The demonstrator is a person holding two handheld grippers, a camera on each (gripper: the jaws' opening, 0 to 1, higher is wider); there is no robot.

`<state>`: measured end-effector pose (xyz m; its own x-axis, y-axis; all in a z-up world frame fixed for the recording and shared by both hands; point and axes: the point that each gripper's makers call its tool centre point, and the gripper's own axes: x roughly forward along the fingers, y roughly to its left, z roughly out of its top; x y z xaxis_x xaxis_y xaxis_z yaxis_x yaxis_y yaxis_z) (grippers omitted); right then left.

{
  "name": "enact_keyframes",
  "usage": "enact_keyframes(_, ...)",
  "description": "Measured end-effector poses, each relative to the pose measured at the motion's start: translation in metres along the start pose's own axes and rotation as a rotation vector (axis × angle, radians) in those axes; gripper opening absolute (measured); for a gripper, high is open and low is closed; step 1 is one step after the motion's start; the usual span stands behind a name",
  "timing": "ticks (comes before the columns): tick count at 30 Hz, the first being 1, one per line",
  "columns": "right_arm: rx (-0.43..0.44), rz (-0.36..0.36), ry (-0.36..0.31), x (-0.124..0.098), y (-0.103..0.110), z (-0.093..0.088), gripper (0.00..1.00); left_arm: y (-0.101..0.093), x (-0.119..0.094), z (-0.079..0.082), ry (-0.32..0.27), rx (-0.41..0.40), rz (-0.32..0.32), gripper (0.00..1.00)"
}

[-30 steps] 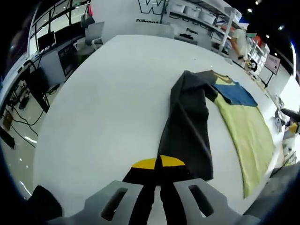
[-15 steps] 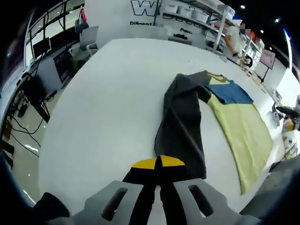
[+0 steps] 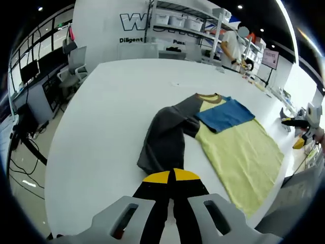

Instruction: Fold the garment on the visible template until the final outline fits inside the template.

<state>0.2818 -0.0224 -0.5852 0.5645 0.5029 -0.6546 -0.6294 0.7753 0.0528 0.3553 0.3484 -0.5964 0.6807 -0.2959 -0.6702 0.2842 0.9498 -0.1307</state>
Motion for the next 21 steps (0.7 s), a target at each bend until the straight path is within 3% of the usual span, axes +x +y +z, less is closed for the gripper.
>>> enact_keyframes(11,-0.005,0.009,0.013,0.000,0.002,-0.004,0.86,-0.037,0.018,0.040,-0.031,0.047,-0.082,0.05)
enact_keyframes(12,-0.010,0.012,0.018,0.001,0.003,-0.004,0.86,-0.047,0.024,0.053,-0.050,0.051,-0.102,0.05)
enact_keyframes(21,-0.019,0.027,0.022,0.003,0.005,-0.004,0.86,-0.093,0.040,0.091,-0.089,0.117,-0.200,0.05)
